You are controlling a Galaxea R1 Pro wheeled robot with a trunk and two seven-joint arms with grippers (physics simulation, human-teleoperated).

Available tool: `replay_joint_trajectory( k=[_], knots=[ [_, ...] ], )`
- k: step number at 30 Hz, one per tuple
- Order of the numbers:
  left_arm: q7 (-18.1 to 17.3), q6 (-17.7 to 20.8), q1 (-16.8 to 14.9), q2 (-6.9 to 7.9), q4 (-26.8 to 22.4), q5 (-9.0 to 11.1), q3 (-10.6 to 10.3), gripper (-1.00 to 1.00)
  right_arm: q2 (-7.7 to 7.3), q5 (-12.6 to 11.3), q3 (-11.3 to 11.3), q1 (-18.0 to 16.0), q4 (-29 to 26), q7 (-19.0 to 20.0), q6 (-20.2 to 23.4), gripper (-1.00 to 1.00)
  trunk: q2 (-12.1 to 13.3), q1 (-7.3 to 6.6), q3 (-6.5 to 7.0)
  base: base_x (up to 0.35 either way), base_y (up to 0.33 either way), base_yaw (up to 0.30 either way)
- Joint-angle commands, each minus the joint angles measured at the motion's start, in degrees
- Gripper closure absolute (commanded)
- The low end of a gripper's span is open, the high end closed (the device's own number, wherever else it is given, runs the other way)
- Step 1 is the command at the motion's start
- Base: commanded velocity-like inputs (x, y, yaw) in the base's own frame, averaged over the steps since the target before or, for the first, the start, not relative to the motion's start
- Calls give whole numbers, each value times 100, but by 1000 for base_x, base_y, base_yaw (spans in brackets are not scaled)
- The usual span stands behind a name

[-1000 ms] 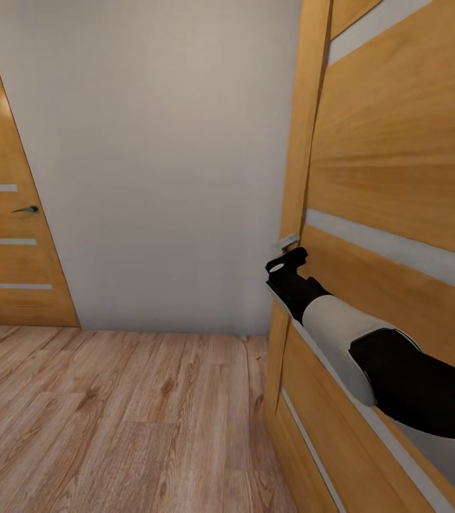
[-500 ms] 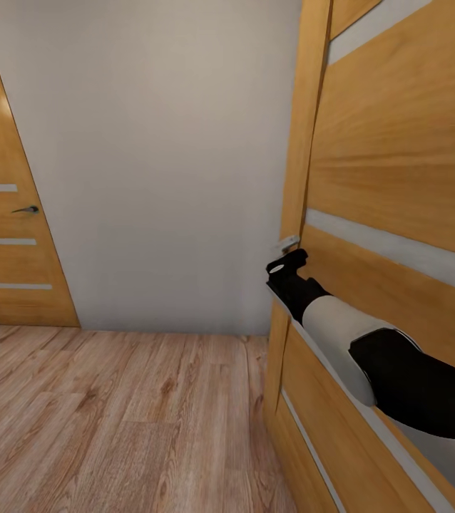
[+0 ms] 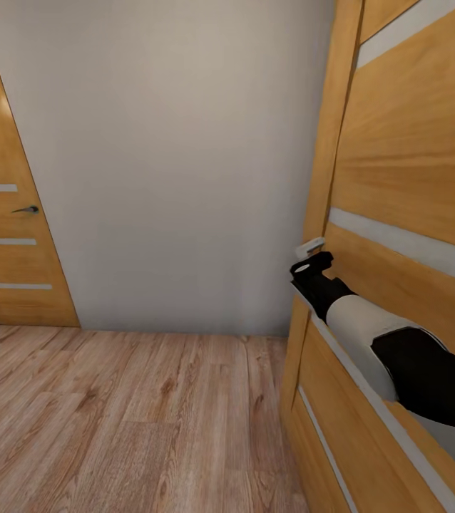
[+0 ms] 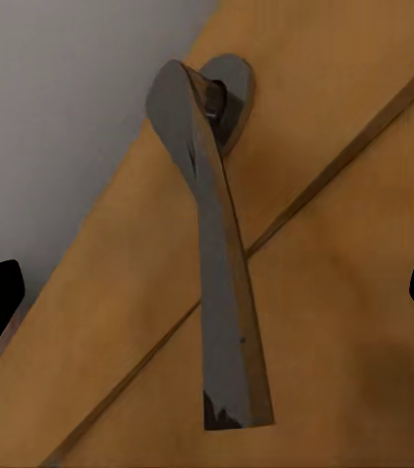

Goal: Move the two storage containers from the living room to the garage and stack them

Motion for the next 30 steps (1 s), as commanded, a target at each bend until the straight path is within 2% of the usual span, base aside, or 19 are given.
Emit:
replay_joint_trajectory(
  k=[1, 7, 13, 26, 30],
  knots=[
    [2, -10, 0, -4, -3, 14, 31, -100, -16, 89, -26, -3, -3, -16, 68, -100, -3, 0, -6, 0, 0, 0],
    [3, -11, 0, -4, -1, 14, 31, -100, -269, 85, -26, -3, -4, -5, 68, -100, -3, 0, -6, 0, 0, 0],
    [3, -9, 0, -4, -2, 14, 31, -100, -444, 80, -27, -3, -10, 15, 61, -100, -3, 0, -6, 0, 0, 0],
    [2, -8, 0, -4, 0, 14, 31, -100, -703, 66, -34, -3, -12, 123, 60, -100, -3, 0, -6, 0, 0, 0],
    [2, -9, 0, -4, 0, 14, 31, -100, -877, -196, -41, -3, -12, 197, 60, -100, -3, 0, -6, 0, 0, 0]
  ],
)
